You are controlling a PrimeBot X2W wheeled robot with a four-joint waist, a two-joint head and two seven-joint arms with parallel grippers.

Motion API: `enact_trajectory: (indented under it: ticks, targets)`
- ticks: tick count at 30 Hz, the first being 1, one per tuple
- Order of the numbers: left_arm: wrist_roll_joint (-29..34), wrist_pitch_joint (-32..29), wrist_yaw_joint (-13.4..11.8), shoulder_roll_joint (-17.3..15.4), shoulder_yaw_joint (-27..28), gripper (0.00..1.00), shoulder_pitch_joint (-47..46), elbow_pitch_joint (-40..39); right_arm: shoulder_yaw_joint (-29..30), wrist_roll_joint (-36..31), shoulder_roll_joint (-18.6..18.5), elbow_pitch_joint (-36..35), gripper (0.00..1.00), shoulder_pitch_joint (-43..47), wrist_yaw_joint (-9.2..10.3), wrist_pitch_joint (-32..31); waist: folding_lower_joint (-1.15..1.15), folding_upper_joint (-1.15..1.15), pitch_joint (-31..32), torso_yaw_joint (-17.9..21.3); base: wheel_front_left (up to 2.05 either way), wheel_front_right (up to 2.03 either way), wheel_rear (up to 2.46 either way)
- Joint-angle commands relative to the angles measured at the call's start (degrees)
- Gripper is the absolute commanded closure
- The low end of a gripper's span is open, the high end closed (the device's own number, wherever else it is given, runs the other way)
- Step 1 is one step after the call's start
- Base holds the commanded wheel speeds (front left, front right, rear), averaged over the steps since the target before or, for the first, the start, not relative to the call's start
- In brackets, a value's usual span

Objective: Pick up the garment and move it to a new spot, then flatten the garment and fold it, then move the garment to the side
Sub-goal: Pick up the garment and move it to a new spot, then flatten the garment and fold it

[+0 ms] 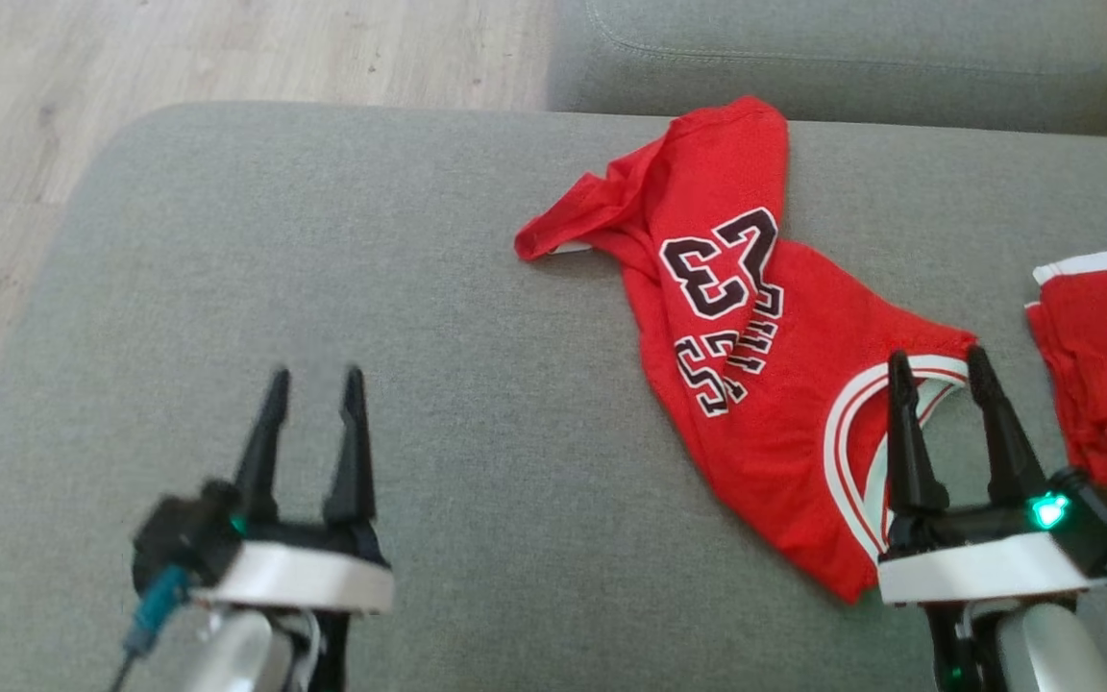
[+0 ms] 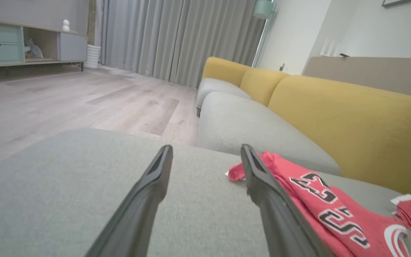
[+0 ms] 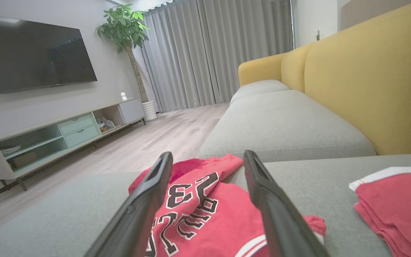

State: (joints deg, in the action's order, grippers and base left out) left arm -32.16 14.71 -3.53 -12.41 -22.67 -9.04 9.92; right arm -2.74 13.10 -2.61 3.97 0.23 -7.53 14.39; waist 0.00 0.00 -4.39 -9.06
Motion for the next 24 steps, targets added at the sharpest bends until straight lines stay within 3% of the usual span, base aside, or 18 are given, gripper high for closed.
enact_trajectory:
  ticks: [1, 11, 15, 24]
  targets:
    - [1.8, 0.3, 0.1, 0.0, 2.4, 0.00, -0.7, -1.9, -1.4, 0.1, -0.3, -1.3, 0.00, -1.0, 0.04, 0.6, 0.00, 0.00, -0.3, 0.4, 0.00, 0.00, 0.00]
    - [6.3, 0.3, 3.6, 4.5, 6.6, 0.00, -0.6, -1.3, -0.8, -3.2, -0.3, 1.2, 0.00, -3.0, 0.04, 0.6, 0.00, 0.00, -3.8, 0.0, 0.00, 0.00, 0.00]
    - [7.5, 0.3, 5.0, 5.6, 7.4, 0.00, -2.0, -0.5, 1.6, -5.2, -0.3, 7.9, 0.00, -6.7, 0.04, -1.4, 0.00, 0.00, -5.6, -0.7, 0.00, 0.00, 0.00]
    - [8.8, 0.3, 7.4, 7.7, 8.7, 0.00, -2.7, 1.6, 5.5, -1.6, -0.3, 24.3, 0.00, -13.2, 0.04, -8.1, 0.00, 0.00, -7.0, -2.3, 0.00, 0.00, 0.00]
